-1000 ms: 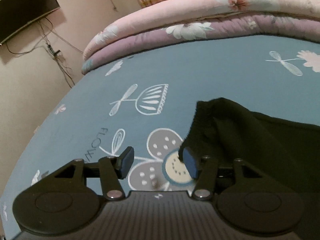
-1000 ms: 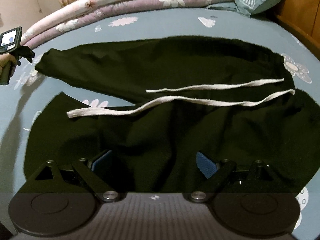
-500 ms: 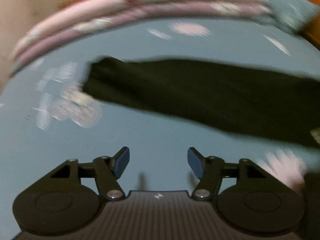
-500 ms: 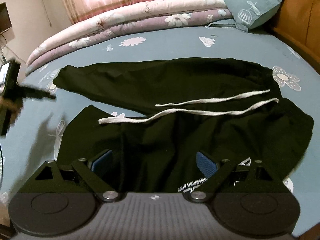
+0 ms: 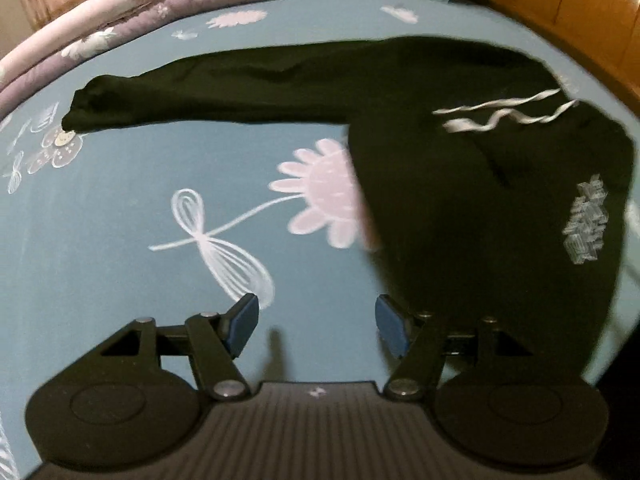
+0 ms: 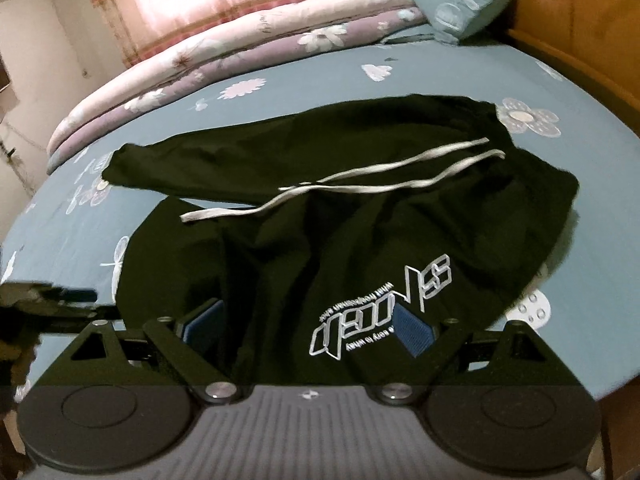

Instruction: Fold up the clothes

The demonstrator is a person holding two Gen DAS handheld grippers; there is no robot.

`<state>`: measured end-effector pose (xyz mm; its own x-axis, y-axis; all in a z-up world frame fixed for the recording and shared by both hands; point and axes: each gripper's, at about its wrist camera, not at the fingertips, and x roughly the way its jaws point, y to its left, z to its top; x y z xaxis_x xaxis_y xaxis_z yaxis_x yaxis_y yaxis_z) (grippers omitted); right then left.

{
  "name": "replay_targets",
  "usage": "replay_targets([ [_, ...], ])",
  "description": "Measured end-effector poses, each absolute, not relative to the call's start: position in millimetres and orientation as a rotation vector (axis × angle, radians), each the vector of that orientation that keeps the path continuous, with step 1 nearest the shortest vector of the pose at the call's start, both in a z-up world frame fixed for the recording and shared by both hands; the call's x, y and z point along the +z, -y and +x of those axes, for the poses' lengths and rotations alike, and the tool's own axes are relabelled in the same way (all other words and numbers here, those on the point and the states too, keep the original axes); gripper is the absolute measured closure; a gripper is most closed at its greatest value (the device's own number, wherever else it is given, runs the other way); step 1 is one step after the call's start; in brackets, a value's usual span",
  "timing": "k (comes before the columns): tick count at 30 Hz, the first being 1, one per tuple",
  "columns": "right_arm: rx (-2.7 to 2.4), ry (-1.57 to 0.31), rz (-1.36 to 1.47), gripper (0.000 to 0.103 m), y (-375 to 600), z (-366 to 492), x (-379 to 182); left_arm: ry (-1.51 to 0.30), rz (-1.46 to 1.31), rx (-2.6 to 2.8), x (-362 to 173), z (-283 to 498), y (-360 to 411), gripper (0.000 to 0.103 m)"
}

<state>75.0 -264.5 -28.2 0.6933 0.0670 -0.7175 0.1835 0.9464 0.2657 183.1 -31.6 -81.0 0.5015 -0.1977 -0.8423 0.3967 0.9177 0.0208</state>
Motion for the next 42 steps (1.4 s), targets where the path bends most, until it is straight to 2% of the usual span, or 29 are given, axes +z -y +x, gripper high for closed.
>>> replay_targets([
  [2, -0.069, -0.805, 0.347, 0.01, 267.6, 72.7, -31.9, -0.96, 0.212, -0.359, -75.2, 170.7, 36.6, 0.031],
  [7, -0.137, -0.791, 0.389, 0.01, 291.2, 66.5, -41.8, -0.913, 0.202, -0.328, -73.8, 149.9, 44.4, 0.031],
  [15, -0.474, -0.693, 0.534, 0.011, 398.9, 85.0, -60.3, -0.896, 0.147, -0.279, -76.7, 138.0, 46.6, 0.031],
  [18, -0.547, -0.726, 0.657, 0.016, 436.8, 97.1, -82.0, -0.895, 0.125, -0.282, -75.2, 135.4, 42.1, 0.031],
  [20, -0.521, -0.729, 0.705, 0.029, 445.3, 102.0, -92.6, -0.905, 0.119, -0.278, -76.9, 135.3, 39.5, 0.031],
  [22, -0.494, -0.736, 0.725, 0.058, 449.4, 107.1, -100.8, -0.912, 0.126, -0.265, -78.3, 136.2, 38.0, 0.031],
  [23, -0.489, -0.741, 0.723, 0.066, 449.2, 108.1, -103.0, -0.913, 0.129, -0.258, -78.3, 136.8, 37.7, 0.031],
  [24, -0.485, -0.743, 0.725, 0.081, 449.2, 107.5, -104.9, -0.912, 0.128, -0.254, -77.8, 137.3, 36.9, 0.031],
  [25, -0.481, -0.744, 0.728, 0.087, 449.1, 107.0, -106.9, -0.909, 0.126, -0.252, -77.3, 137.7, 36.0, 0.031],
  [28, -0.491, -0.736, 0.721, 0.093, 448.5, 96.8, -106.7, -0.902, 0.112, -0.252, -76.2, 138.8, 33.6, 0.031],
  [33, -0.559, -0.756, 0.727, 0.093, 452.5, 81.7, -109.7, -0.897, 0.095, -0.253, -76.8, 138.6, 32.6, 0.031],
  [35, -0.584, -0.79, 0.704, 0.083, 450.0, 84.4, -110.7, -0.898, 0.085, -0.262, -77.2, 138.0, 31.5, 0.031],
  [36, -0.605, -0.801, 0.684, 0.075, 447.4, 85.5, -108.0, -0.898, 0.083, -0.261, -77.3, 137.7, 30.7, 0.031],
  [40, -0.625, -0.775, 0.562, 0.07, 420.8, 82.0, -79.0, -0.899, 0.069, -0.237, -77.7, 137.8, 22.7, 0.031],
  [41, -0.607, -0.763, 0.516, 0.067, 408.6, 81.6, -69.7, -0.901, 0.062, -0.229, -78.2, 138.4, 20.1, 0.03],
  [42, -0.571, -0.755, 0.48, 0.058, 395.7, 82.7, -62.0, -0.904, 0.055, -0.22, -78.9, 139.0, 17.8, 0.03],
])
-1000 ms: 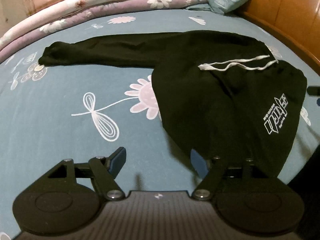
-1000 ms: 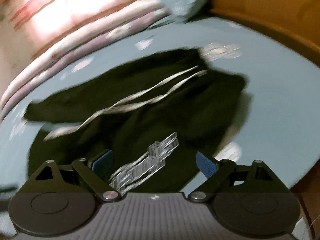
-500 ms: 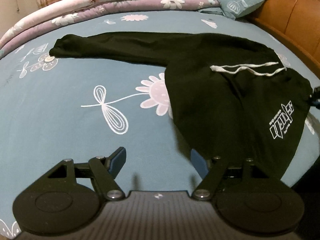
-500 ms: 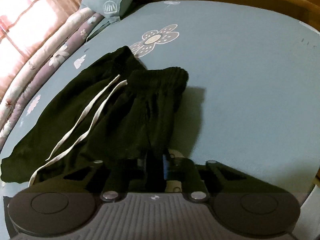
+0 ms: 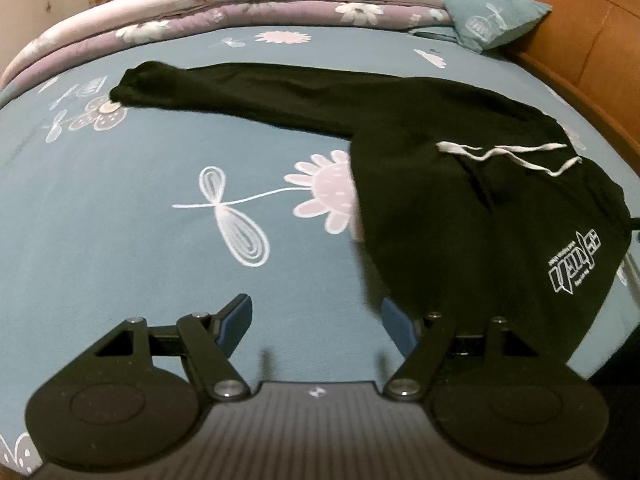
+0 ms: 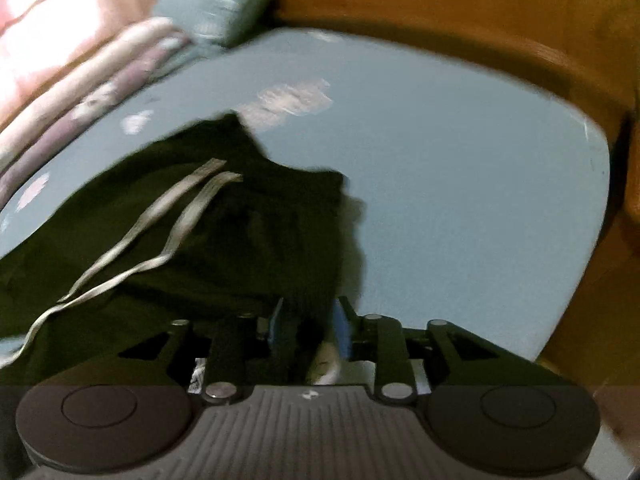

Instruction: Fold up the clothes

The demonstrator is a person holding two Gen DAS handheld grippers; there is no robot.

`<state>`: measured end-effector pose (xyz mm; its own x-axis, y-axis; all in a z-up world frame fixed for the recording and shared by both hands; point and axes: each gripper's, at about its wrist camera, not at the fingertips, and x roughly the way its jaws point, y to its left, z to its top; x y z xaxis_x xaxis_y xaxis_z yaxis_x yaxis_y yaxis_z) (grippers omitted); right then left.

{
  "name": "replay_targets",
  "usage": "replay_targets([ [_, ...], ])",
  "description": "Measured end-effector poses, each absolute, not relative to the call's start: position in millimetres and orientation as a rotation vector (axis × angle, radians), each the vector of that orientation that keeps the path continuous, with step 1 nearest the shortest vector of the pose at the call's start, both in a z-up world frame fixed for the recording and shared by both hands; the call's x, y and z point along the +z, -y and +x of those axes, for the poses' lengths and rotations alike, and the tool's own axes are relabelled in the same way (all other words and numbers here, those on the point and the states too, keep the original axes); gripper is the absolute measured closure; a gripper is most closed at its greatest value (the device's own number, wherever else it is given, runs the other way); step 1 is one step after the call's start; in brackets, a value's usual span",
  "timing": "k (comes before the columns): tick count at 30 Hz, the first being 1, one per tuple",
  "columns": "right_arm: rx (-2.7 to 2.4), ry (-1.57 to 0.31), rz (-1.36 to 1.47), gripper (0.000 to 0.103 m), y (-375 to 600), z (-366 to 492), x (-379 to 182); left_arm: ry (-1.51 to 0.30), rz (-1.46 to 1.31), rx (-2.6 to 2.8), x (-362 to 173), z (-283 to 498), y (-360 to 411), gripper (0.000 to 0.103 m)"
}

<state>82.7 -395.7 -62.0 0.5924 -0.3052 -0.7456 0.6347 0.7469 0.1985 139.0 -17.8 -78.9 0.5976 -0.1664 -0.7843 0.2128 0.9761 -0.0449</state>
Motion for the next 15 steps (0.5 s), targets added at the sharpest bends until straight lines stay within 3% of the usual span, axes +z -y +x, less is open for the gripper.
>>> replay_targets([
  [1, -0.52, -0.75, 0.453, 0.051, 382.2, 85.0, -55.8, -0.907, 0.048, -0.21, -79.8, 139.6, 15.5, 0.03],
  [5, -0.257, -0.753, 0.363, 0.048, 318.5, 99.1, -36.7, -0.912, 0.025, -0.193, -81.0, 139.7, 9.2, 0.03],
  [7, -0.12, -0.767, 0.301, 0.042, 280.2, 108.5, -32.8, -0.911, 0.016, -0.194, -80.8, 138.4, 5.8, 0.03],
  [15, 0.225, -0.824, 0.059, 0.038, 147.2, 127.2, -46.1, -0.911, -0.064, -0.137, -79.2, 135.1, -27.4, 0.026],
])
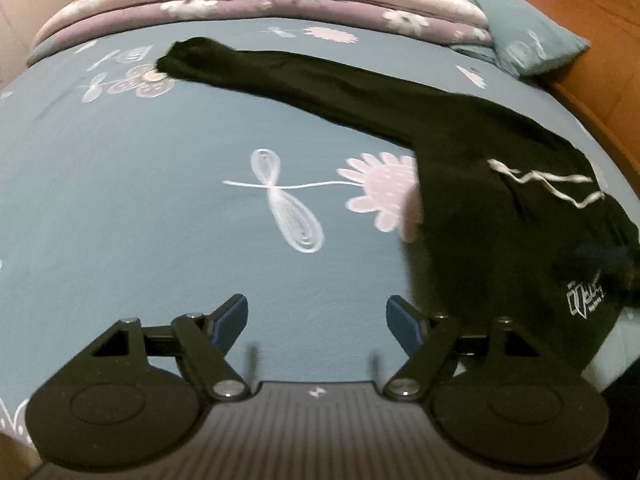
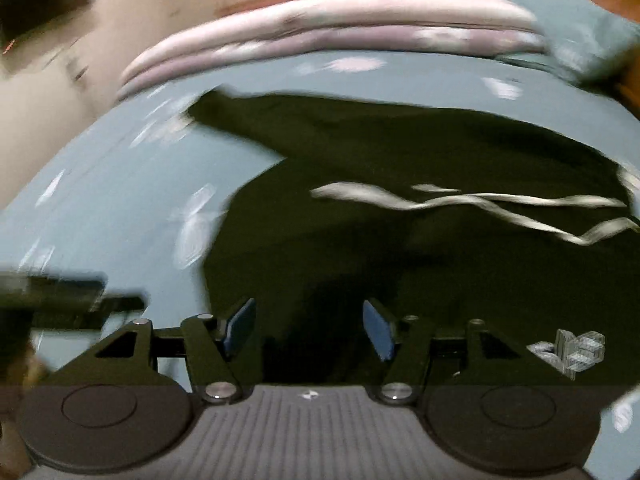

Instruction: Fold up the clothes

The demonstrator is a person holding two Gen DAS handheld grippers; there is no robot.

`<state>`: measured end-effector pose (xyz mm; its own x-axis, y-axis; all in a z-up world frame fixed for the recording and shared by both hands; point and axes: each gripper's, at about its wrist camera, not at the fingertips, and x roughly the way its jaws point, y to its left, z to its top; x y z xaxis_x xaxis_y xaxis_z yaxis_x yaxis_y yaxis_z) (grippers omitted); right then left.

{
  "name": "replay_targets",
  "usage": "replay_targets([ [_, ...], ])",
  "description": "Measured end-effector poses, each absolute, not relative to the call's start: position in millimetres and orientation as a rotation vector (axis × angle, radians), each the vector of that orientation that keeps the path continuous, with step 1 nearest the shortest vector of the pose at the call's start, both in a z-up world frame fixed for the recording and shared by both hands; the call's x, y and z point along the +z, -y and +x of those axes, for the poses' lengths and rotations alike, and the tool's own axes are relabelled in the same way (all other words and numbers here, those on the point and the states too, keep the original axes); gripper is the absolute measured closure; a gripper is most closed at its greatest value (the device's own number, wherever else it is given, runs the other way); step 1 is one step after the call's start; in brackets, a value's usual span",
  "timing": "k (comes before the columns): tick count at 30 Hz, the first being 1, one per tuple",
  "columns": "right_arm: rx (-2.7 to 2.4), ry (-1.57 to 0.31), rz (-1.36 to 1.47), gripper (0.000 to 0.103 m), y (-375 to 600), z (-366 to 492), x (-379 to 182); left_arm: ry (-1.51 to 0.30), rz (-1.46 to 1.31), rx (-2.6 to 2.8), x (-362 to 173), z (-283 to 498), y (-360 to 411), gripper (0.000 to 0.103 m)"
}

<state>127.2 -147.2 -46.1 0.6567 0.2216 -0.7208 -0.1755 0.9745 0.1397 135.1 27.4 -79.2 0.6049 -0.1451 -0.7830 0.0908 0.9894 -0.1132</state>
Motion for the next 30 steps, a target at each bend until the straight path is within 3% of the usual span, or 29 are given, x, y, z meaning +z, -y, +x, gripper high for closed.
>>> replay_targets([
  [6, 0.279, -0.772, -0.224, 0.032, 74.9, 123.7, -56.4, -0.901, -0.104, -0.09, -81.3, 132.7, -55.2, 0.025],
  [13, 0.133, -0.709, -0.61, 0.033, 25.7, 126.9, -93.8, -0.908, -0.148, -0.08, -86.4, 131.0, -74.1, 0.025],
  [14, 0.107, -0.702, -0.652, 0.037, 24.4, 127.3, -98.4, -0.91, -0.15, -0.079, -87.1, 130.6, -75.5, 0.025],
  [16, 0.086, -0.707, -0.66, 0.08, 30.0, 128.6, -99.5, -0.913, -0.15, -0.078, -88.1, 130.0, -77.6, 0.025],
  [18, 0.091, -0.732, -0.555, 0.089, 47.9, 131.3, -88.9, -0.918, -0.151, -0.076, -89.0, 130.3, -78.3, 0.025],
  [25, -0.056, -0.702, -0.276, 0.094, 138.4, 126.4, -41.9, -0.92, -0.139, -0.11, -87.3, 135.4, -64.0, 0.025],
  [30, -0.239, -0.721, -0.183, 0.093, 204.6, 128.9, -40.6, -0.931, -0.116, -0.141, -86.4, 139.1, -46.0, 0.025],
])
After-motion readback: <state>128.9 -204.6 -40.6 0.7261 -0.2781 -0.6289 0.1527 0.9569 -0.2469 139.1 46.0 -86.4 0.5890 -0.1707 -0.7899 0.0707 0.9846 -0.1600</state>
